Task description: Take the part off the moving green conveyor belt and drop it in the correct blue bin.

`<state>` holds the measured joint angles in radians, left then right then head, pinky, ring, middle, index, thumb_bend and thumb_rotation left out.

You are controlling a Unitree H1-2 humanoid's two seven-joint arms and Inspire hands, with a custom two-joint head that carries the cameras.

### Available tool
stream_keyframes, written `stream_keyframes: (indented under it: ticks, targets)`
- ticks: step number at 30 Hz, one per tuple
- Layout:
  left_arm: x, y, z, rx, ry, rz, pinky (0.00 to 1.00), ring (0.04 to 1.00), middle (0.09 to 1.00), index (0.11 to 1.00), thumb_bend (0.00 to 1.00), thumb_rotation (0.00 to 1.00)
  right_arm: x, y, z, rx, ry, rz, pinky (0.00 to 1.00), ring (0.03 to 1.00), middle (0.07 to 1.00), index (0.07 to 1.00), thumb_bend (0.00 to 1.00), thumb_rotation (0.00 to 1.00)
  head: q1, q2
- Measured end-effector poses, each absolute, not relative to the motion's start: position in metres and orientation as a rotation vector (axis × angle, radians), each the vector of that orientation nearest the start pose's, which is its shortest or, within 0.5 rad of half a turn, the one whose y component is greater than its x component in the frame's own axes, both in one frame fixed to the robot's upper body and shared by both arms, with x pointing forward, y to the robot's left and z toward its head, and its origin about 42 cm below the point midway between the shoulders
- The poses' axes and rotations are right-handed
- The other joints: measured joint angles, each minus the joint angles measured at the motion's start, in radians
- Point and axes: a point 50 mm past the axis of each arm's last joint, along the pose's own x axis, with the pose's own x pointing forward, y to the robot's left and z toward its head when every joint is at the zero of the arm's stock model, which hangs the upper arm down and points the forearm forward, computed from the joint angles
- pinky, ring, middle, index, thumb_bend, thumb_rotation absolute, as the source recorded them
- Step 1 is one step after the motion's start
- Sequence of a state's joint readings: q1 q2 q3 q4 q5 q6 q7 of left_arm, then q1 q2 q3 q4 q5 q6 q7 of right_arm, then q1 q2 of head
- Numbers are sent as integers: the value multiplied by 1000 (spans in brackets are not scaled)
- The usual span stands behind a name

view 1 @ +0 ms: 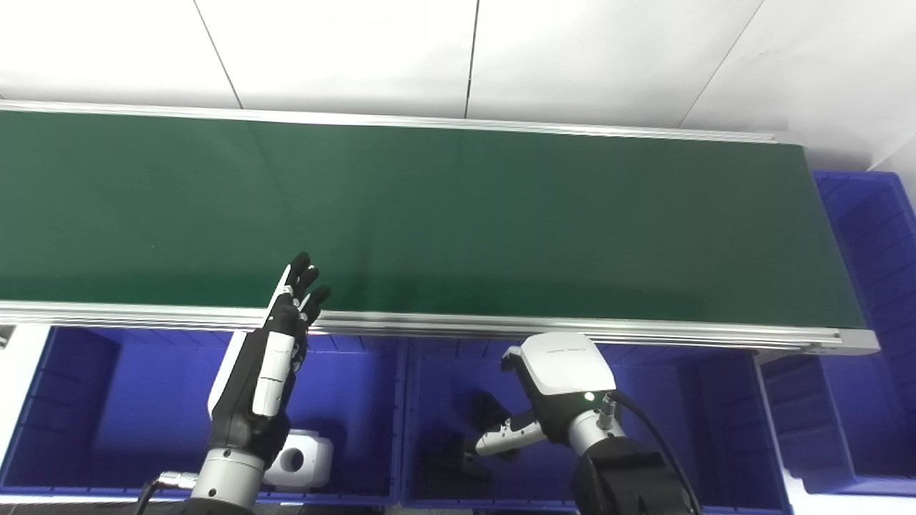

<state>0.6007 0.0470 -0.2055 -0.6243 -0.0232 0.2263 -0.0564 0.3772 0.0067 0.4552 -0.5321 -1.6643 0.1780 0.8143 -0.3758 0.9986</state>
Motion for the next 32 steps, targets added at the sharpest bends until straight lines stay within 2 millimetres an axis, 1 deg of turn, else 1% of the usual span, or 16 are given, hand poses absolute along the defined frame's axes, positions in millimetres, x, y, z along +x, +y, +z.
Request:
stream_keyframes:
  ticks: [3,5,6,7,9,11,12,14,15,16,19,22,24,28,30,32]
  targets:
    - [97,190,143,-43,188,-115,1000,943,990,1000,616,985,135,-129,146,-1428,355,595,472,628,747,786,1000,700,31,-6]
    - [95,189,142,-43,192,-117,1000,940,988,1000,636,977,125,-132,170,-1340,337,573,486,646,769,790,979,733,48,-14]
    - [95,189,142,-43,195,-118,1000,940,988,1000,636,977,119,-134,187,-1262,312,551,486,646,769,790,979,733,48,-14]
    - [94,189,141,-40,199,-117,1000,938,987,1000,639,979,113,-136,202,-1180,271,530,492,646,761,783,960,776,49,-17]
    - [93,189,138,-34,210,-117,1000,938,985,1000,638,981,109,-139,207,-1073,236,533,542,666,747,777,892,830,51,-24]
    - [93,190,135,-31,222,-116,1000,941,982,1000,639,983,106,-143,200,-974,221,580,565,643,702,746,883,842,46,-50]
    - [93,191,133,-31,230,-115,1000,943,981,1000,635,983,105,-146,194,-927,229,597,569,636,696,743,872,847,46,-51]
    - [92,192,127,-28,252,-111,1000,945,980,1000,633,982,104,-148,177,-806,254,629,572,634,700,752,842,862,41,-60]
    - [92,193,124,-26,263,-109,1000,946,978,1000,632,982,104,-149,166,-731,275,639,574,640,711,761,834,866,37,-75]
    - [91,193,120,-24,275,-108,1000,948,977,1000,633,981,103,-150,156,-670,293,633,586,651,728,775,842,898,37,-75]
    - [90,194,114,-22,298,-108,1000,945,979,1000,625,978,103,-152,121,-452,345,544,636,695,780,809,837,959,43,-87]
    - [89,194,112,-24,304,-108,995,935,972,1000,629,973,102,-156,102,-283,301,372,721,786,842,856,786,997,63,-100]
    - [89,194,113,-22,285,-109,991,929,967,1000,636,979,100,-160,99,-229,234,272,747,813,865,871,788,999,74,-106]
    - [87,194,118,59,200,-118,996,946,970,1000,676,999,98,-164,108,-139,65,101,803,862,906,913,779,1000,100,-124]
    - [85,194,119,100,167,-117,998,954,977,1000,682,1000,98,-162,107,-94,26,63,812,862,908,923,788,1000,121,-152]
    - [82,194,115,120,158,-110,995,957,977,1000,688,1000,97,-160,104,-70,23,52,816,861,906,926,790,1000,121,-152]
